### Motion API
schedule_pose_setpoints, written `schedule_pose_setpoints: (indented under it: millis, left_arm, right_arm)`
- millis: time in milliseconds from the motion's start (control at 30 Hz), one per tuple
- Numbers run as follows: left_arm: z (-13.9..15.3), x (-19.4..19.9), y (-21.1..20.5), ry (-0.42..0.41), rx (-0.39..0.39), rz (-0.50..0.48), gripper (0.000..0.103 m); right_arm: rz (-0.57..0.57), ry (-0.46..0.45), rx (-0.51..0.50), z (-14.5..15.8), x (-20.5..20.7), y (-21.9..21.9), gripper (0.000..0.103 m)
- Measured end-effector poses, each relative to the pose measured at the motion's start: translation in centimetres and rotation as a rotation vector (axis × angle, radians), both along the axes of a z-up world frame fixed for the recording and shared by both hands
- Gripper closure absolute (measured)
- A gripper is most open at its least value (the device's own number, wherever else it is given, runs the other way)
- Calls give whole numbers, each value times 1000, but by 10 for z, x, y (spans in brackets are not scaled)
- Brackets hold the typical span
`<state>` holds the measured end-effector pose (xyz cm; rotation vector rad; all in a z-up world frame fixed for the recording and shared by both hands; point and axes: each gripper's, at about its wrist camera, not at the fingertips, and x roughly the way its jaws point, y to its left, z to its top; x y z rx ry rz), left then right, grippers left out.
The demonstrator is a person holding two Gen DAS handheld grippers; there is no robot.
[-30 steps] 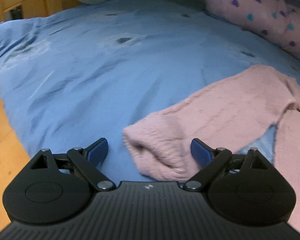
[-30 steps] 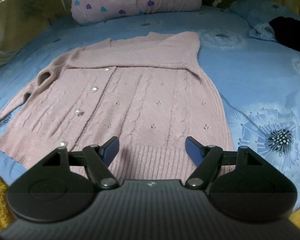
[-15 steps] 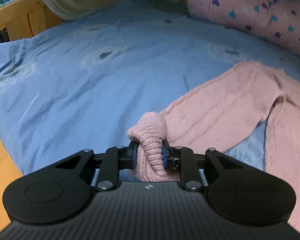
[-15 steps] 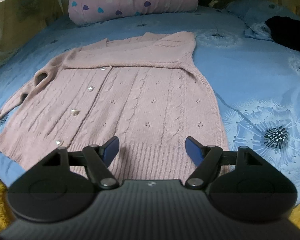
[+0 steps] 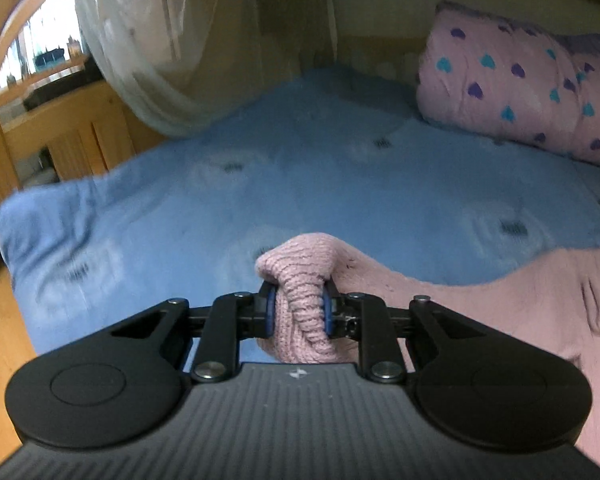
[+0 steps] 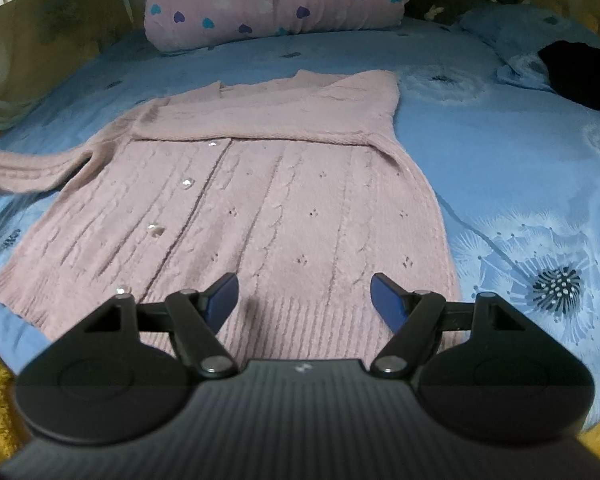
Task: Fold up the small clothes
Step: 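Lift the sleeve with the left gripper, fold it across the body, release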
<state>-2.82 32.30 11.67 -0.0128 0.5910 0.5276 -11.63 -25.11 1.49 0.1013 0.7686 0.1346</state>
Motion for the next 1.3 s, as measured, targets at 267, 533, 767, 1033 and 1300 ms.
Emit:
schedule_pose_setpoints:
  millis: [267, 533, 767, 1033, 1300]
  left_arm:
    - [44, 39, -21, -59, -32, -76, 79]
    - [83, 66, -100, -119, -205, -248, 79]
    - [106, 102, -199, -133, -234, -382, 79]
    - [100, 135, -339, -94, -239, -568, 79]
    - [20, 170, -447, 69, -261, -677, 79]
  right_arm:
    - [49, -3, -2, 5, 21, 4, 29]
    - [105, -42, -59, 13, 83, -5, 29]
    - [67, -69, 5, 3, 108, -21, 29]
    - [40, -41, 45, -2, 102, -35, 29]
    - [-32, -23, 109, 0, 104, -53, 29]
